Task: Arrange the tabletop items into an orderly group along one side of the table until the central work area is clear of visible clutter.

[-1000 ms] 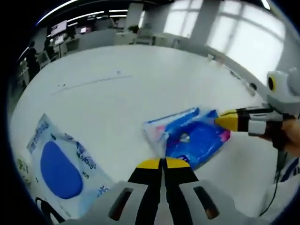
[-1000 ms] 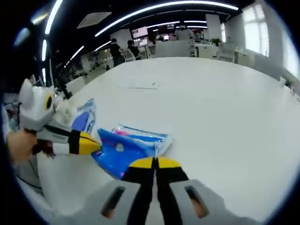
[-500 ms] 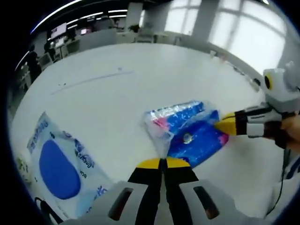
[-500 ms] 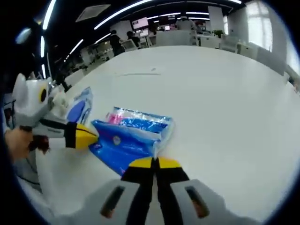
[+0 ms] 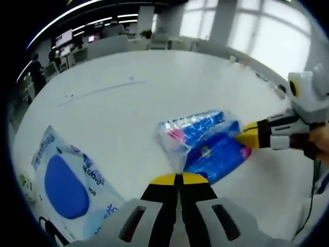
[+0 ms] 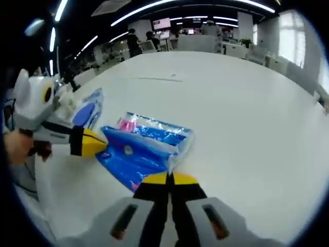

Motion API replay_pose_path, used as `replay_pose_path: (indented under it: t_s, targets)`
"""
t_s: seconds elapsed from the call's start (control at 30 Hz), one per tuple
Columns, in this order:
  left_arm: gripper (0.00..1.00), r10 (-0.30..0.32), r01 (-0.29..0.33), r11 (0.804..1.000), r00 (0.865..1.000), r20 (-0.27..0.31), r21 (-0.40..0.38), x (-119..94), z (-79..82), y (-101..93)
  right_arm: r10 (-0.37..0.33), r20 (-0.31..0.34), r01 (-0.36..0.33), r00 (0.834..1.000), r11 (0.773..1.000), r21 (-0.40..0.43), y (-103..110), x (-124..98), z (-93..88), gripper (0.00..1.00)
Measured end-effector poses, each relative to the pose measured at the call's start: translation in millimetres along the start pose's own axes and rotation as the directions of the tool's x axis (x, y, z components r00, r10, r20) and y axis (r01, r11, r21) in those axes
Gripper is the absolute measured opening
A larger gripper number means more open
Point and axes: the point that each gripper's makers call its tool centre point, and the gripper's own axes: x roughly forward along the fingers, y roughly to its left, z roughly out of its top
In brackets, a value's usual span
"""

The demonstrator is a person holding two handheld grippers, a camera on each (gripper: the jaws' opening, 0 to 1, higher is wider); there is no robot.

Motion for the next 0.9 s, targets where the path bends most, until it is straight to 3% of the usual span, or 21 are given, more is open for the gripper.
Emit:
replay_pose_path:
  t_s: [0.17,0.3,0.37,0.4,0.47,0.5,0.53,0.57,0.73,0.8,0.9]
  targets:
    - [0.0,0.014,-0.014,1.0,1.0,0.003,-0.007,-0.3,0.2,1.0,-0.003,0.006,0.003,1.0,1.0,-0.01,0.7,-0.2,0.1,0.0]
    - [0.0,0.017,-0.017,1.0,1.0,0.017,0.015,-0.8,-0.6,0.8,0.001,0.008,-0.001,1.0,1.0,0.022,0.9,-0.2,-0.1,0.0]
    - [0.0,0.025,-0.024,1.0,0.999,0.024,-0.018,-1.2,-0.3,1.2,0.011,-0.001,-0.011,1.0,0.999,0.05,0.7,-0.9,-0.2,0.01]
    - [0.0,0.027,-0.026,0.999,0.999,0.024,-0.019,-1.0,-0.3,1.6,0.012,-0.001,-0.012,1.0,0.998,0.058,0.2,-1.5,0.1,0.04]
    - [0.0,0.032,-0.032,0.999,0.999,0.025,-0.007,-1.1,-0.3,0.9,0.04,0.056,-0.045,0.998,0.996,0.082,8.2,-1.7,10.8,0.29]
    - [0.0,0.034,-0.034,0.999,0.999,0.026,-0.014,-1.2,-0.2,1.1,0.019,0.039,-0.022,0.999,0.997,0.073,6.3,-6.1,8.7,0.4]
    - [0.0,0.036,-0.035,0.999,0.999,0.029,-0.034,-1.1,-0.1,1.6,-0.002,0.044,0.001,0.999,1.0,0.03,6.2,-10.9,9.9,0.45]
    - [0.0,0.036,-0.035,0.999,0.999,0.031,-0.034,-1.2,-0.1,1.7,-0.009,0.053,0.01,0.999,1.0,-0.01,4.5,-13.8,10.5,0.43]
    - [0.0,0.041,-0.04,0.999,0.999,0.033,-0.026,-1.4,0.2,1.2,-0.06,0.091,0.064,0.994,0.997,-0.042,6.5,-37.8,9.9,0.33]
    - [0.0,0.043,-0.042,0.999,0.998,0.035,-0.027,-1.5,0.2,1.1,-0.042,0.116,0.055,0.992,0.993,-0.108,15.1,-45.1,13.3,0.26]
    - [0.0,0.044,-0.043,0.999,0.998,0.037,-0.026,-1.6,0.3,1.2,0.009,0.114,0.003,0.993,0.994,-0.105,32.4,-46.9,13.5,0.32]
